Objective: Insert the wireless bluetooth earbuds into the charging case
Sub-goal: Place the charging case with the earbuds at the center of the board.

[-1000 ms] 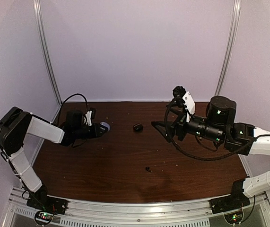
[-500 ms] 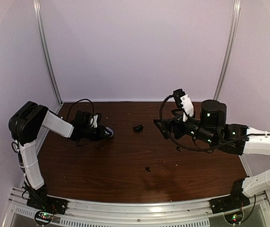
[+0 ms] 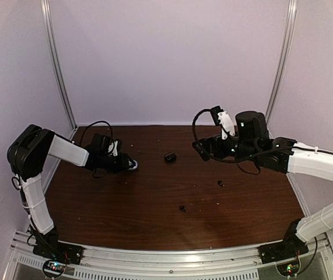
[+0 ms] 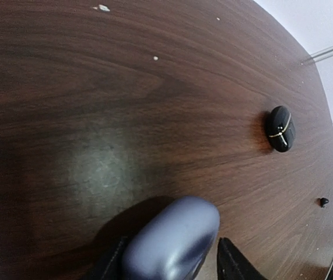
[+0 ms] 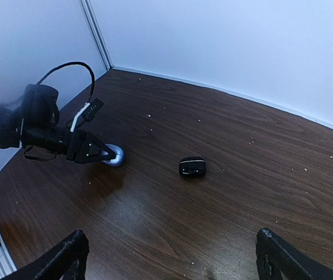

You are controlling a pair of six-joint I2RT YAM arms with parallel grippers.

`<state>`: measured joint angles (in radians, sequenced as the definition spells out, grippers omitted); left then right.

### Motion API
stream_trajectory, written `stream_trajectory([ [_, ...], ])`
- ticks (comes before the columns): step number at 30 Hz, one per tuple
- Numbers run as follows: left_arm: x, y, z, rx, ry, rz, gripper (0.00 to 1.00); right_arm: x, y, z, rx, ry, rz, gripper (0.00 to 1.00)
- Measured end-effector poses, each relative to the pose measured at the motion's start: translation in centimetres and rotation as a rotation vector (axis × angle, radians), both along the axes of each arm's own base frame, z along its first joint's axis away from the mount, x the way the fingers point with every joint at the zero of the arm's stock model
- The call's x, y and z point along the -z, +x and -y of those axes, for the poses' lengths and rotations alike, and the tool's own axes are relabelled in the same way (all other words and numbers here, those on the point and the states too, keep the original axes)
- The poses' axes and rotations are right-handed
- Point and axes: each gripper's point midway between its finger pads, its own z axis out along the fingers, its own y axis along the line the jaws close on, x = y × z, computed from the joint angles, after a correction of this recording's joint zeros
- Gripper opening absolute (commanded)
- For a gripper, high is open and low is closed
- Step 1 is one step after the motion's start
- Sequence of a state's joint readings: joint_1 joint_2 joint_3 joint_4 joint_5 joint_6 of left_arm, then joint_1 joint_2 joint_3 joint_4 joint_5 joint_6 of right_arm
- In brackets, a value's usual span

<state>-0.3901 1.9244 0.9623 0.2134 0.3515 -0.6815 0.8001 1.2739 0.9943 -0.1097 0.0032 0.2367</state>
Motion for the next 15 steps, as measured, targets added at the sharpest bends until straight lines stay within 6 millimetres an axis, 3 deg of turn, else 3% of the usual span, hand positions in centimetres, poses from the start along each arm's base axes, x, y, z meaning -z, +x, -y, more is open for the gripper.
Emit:
stream_trajectory([
  [4, -0.7, 0.3, -1.9, -0.047, 0.041, -0.002, 0.71, 0.1, 0.7, 0.7, -0.024, 0.027, -0.028, 1.0],
  [8, -2.9, 0.8, -3.6, -0.078, 0.075, 0.046, 0.81, 0.1, 0.9, 1.0, -0.051, 0.046, -0.045, 1.0],
  [12, -6.1, 1.2, -4.0, -0.05, 0.102, 0.153, 0.92, -0.2, 0.7, 1.0, -0.085, 0.07, -0.053, 1.0],
  [15, -7.6, 1.3, -3.4, 0.012, 0.115, 0.221, 0.93, -0.2, 0.6, 1.3, -0.098, 0.087, -0.06, 1.0],
])
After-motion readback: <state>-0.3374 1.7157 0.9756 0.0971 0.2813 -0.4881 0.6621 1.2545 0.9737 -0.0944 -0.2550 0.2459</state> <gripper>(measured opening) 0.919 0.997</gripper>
